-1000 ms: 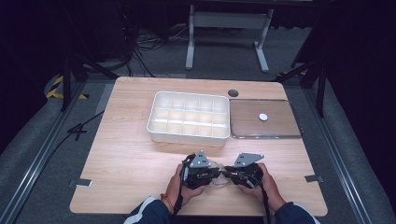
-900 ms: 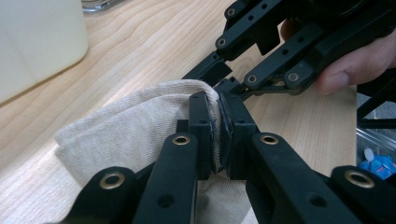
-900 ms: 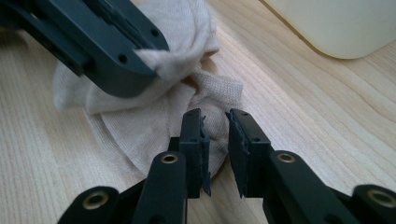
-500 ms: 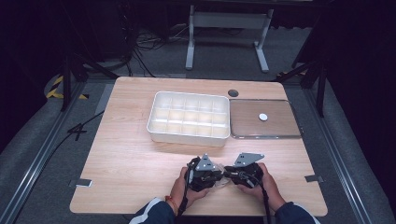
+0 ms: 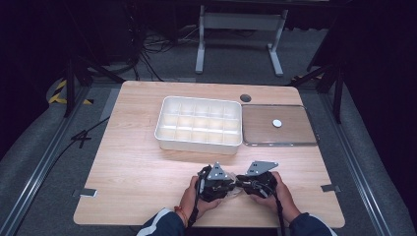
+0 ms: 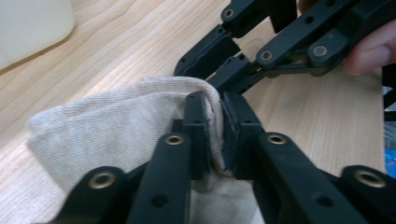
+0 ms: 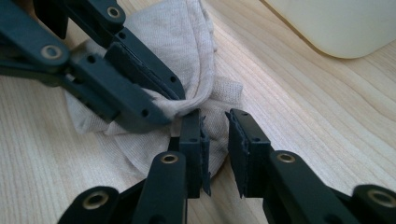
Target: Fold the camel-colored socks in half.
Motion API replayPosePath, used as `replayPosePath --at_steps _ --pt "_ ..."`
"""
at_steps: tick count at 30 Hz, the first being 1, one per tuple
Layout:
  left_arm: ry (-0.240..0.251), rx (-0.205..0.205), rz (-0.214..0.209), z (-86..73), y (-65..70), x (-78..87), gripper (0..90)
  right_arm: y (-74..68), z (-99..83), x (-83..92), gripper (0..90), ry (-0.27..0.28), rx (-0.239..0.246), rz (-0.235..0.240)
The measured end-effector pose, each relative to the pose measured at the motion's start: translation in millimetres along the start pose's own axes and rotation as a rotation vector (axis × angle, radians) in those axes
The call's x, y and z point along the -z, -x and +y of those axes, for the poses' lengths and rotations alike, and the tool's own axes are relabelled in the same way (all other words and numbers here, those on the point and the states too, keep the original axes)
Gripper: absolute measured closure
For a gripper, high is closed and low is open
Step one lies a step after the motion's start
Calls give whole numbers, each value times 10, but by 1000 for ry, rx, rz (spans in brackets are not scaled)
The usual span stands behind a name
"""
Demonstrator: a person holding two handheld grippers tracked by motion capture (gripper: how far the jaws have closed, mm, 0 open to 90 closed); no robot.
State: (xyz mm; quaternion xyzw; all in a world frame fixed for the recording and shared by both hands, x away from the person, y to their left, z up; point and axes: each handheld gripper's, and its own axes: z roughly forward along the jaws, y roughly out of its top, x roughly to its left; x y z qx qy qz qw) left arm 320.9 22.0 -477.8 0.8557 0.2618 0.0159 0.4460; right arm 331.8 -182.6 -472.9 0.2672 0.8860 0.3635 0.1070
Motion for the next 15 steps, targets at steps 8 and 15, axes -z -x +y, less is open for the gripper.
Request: replayPosePath --at_steps 8,15 --pt "32 -10 -12 63 19 181 635 6 -3 -1 759 2 -2 5" --pt "76 -39 -4 78 -21 619 684 5 -3 -1 759 3 -1 4"
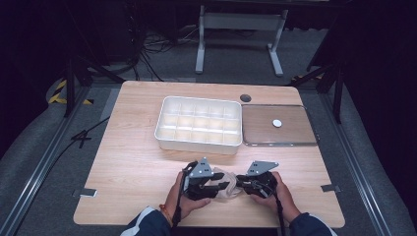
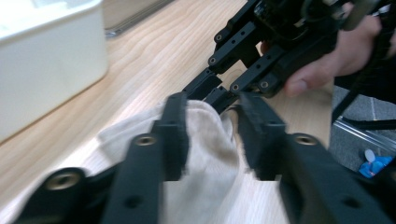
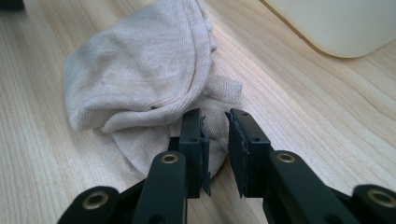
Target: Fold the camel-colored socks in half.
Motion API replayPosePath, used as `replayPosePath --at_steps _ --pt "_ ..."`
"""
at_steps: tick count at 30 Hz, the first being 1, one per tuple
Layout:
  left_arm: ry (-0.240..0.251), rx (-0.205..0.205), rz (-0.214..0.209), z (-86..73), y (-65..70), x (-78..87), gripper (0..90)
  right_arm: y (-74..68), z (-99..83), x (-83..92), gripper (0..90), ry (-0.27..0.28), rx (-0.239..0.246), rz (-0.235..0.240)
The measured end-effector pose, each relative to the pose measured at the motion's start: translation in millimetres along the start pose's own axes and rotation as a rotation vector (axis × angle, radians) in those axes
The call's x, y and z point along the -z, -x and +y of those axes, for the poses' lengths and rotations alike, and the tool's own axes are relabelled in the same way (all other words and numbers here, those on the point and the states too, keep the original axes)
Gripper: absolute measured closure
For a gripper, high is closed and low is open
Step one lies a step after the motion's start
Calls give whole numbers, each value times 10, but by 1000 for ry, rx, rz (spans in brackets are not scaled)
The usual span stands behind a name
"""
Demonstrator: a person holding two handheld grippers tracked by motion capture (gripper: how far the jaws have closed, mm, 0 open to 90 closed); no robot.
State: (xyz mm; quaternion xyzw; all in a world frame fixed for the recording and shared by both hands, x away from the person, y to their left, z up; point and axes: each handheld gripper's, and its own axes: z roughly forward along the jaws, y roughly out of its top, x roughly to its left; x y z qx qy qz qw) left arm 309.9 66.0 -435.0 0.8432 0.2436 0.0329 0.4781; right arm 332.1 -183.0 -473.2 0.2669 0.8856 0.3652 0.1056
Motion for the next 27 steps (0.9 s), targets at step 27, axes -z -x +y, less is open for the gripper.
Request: replayPosePath --at_steps 27 --pt "-143 -49 57 -303 -67 -308 781 -300 213 85 801 82 102 21"
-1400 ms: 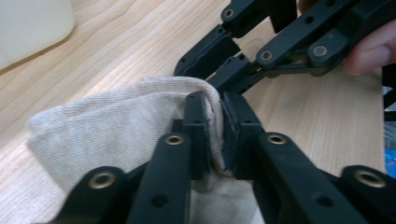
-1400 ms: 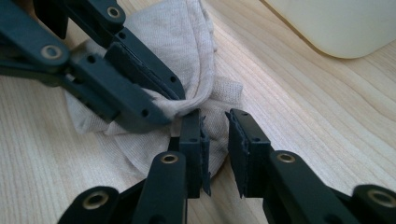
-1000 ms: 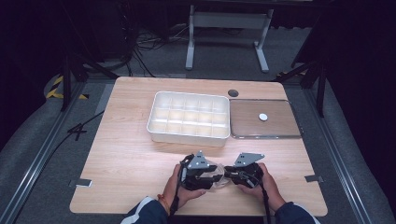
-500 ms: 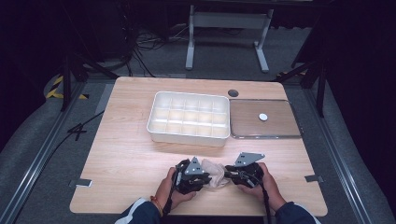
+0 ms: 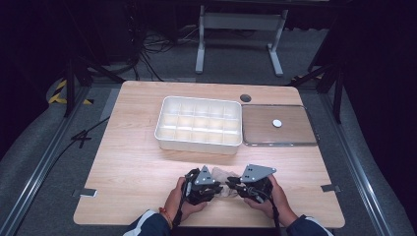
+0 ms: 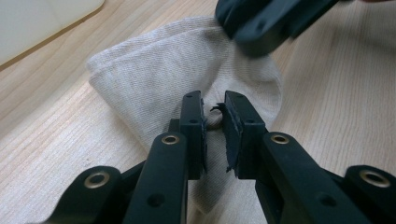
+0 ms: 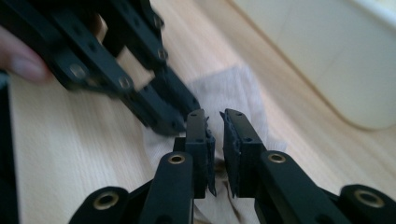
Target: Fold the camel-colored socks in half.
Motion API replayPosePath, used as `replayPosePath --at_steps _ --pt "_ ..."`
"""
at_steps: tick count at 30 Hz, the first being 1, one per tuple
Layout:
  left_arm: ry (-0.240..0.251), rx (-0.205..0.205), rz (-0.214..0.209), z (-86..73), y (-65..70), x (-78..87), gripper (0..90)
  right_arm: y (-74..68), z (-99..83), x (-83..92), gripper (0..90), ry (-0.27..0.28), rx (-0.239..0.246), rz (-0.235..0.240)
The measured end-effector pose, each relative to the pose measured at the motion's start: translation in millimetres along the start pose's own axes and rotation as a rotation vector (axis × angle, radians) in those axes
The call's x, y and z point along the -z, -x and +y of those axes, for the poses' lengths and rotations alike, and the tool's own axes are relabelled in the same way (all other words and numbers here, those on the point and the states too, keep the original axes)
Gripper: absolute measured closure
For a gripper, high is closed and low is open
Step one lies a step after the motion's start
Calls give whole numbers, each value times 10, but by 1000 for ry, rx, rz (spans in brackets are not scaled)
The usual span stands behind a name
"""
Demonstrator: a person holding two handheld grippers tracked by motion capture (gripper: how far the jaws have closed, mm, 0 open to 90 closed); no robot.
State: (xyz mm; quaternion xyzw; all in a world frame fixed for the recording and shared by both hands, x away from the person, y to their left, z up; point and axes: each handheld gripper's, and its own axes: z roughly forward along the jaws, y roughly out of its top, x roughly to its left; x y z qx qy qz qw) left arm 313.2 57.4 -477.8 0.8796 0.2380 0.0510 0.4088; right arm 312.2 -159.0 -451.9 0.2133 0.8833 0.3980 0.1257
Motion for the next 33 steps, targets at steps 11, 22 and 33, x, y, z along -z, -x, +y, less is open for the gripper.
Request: replayPosePath --at_steps 11,22,33 --pt "34 36 86 41 -30 264 543 64 -123 -107 798 -72 -3 -2" --pt "-29 111 67 -80 -123 83 434 60 -121 -113 796 -71 2 -6" --pt "-26 109 27 -78 -131 78 655 -25 -24 -124 765 -37 45 -40"
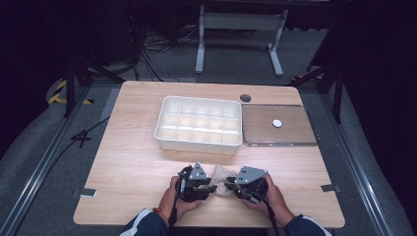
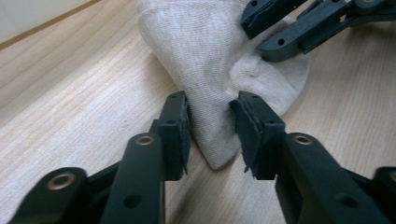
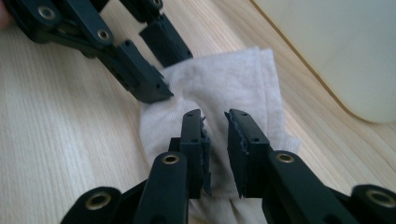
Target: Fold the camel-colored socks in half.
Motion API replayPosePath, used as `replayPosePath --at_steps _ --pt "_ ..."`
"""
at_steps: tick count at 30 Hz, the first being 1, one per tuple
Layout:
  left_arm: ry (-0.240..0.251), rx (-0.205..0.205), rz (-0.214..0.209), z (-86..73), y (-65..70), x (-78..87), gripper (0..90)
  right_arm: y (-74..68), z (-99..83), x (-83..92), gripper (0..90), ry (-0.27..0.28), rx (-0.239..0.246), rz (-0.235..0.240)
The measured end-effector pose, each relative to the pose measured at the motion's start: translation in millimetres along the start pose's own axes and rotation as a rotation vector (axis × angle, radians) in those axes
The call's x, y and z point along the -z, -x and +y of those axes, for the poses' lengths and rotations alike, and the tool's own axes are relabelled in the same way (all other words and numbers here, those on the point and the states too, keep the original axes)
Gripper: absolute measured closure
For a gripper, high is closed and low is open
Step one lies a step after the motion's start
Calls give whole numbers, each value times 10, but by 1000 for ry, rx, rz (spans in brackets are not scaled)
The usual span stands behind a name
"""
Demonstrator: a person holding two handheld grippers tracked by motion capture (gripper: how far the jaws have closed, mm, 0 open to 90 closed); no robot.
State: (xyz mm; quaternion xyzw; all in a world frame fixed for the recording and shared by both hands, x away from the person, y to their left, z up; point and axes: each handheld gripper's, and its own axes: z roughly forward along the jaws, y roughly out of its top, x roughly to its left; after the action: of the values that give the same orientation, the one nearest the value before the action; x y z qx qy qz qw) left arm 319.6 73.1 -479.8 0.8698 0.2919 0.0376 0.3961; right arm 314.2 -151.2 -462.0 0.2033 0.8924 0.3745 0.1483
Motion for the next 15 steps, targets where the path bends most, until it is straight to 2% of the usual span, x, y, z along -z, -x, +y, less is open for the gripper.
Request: replayPosePath --at_steps 1,3,5,6,8,11,12,14,15 --pt "0 2 -14 0 -6 -2 688 -5 8 -15 765 2 -2 4" --pt "-8 2 -18 3 -15 3 730 -4 15 -87 769 -30 -2 4" --pt "2 8 -25 1 -20 -3 746 10 14 -101 770 -31 -12 8" --pt "8 30 -32 -2 -24 2 756 44 9 -122 773 -29 -34 19" --pt "25 37 -34 -4 -31 14 783 64 9 -126 773 -34 -52 31" --pt "76 54 -44 6 -27 42 798 50 31 -136 778 -47 -35 21" --pt "76 54 -44 6 -27 42 801 49 38 -141 779 -50 -34 23" --pt "136 62 -61 45 -6 74 807 63 46 -149 780 -53 -41 30" --pt "136 62 -61 45 -6 74 810 63 46 -149 780 -53 -41 30"
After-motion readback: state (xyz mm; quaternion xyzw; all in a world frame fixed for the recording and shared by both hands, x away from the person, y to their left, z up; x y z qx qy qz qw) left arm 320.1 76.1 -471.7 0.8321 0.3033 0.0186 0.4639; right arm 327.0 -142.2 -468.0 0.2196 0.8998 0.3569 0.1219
